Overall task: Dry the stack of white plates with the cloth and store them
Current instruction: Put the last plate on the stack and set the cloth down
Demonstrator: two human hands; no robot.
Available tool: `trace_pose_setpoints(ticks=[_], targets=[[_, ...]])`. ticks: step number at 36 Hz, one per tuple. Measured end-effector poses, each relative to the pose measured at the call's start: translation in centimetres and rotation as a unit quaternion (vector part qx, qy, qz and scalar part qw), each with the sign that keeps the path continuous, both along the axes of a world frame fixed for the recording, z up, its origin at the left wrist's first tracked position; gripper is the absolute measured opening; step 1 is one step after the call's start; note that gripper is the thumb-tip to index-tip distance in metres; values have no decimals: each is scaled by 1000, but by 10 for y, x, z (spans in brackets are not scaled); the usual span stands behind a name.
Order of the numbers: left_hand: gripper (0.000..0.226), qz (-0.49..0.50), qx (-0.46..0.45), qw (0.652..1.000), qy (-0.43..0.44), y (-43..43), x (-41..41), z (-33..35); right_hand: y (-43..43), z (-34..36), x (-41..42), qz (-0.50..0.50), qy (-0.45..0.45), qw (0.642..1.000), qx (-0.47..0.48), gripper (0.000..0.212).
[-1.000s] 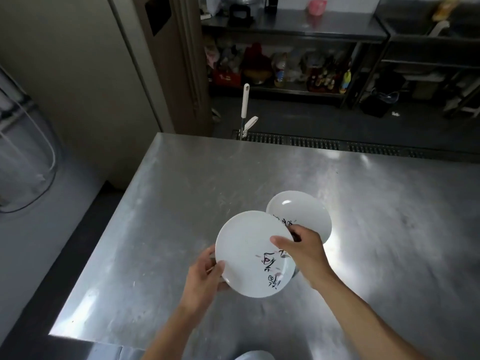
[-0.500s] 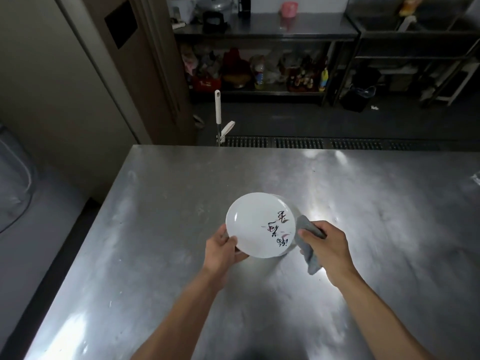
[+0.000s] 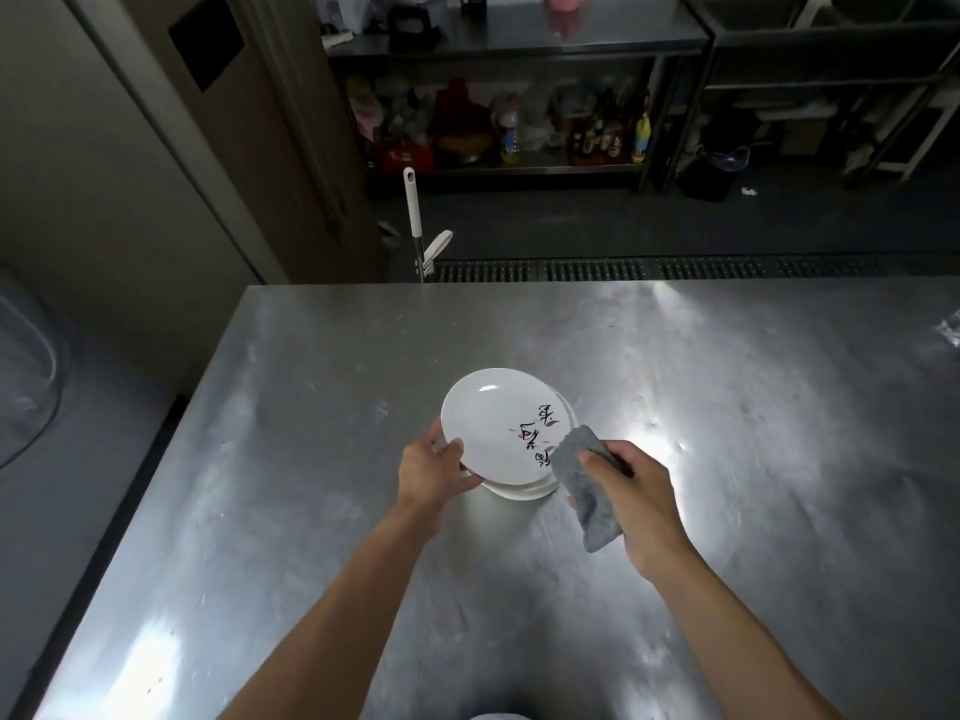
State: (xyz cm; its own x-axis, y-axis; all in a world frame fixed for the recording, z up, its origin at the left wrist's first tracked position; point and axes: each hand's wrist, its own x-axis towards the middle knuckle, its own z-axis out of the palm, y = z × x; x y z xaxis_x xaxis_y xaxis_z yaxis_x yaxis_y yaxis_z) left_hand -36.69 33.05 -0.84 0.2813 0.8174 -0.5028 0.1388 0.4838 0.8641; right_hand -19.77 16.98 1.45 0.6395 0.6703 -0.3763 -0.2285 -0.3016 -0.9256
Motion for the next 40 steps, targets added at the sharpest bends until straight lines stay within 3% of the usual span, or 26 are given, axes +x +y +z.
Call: trace_pose_setpoints(ticks=[6,10,12,16,18,22,28,32,37,40], targets=[[42,-16,2,1000,11,0,-4,-11,3,3,-17,46,72,996,39,9],[26,5,97,992,86,-12,-12,-9,11,7,-34,67,120,989,60,11],[21,31,106,991,82,-27,-23,2,18,9,-44,85,128,986,66,12],[54,-94,12,995,9,-58,-53,29,37,10,-71,139,137,978,67,13],[55,-114,11,993,-13,-69,-66,32,47,8,-85,174,145,972,63,13],[25,-1,25,999,-36,-73,-95,27,64,1,-112,242,155,957,27,13],[20,154,25,987,-48,-69,-146,6,76,-16,-155,359,178,915,-47,39],[11,273,-22,962,-23,-62,-178,-11,77,-32,-181,365,150,916,-76,25],[17,289,-43,956,2,-25,-209,-28,78,-38,-193,376,95,914,-116,15],[41,236,-56,965,104,2,-222,-32,77,-41,-188,364,69,920,-127,13]])
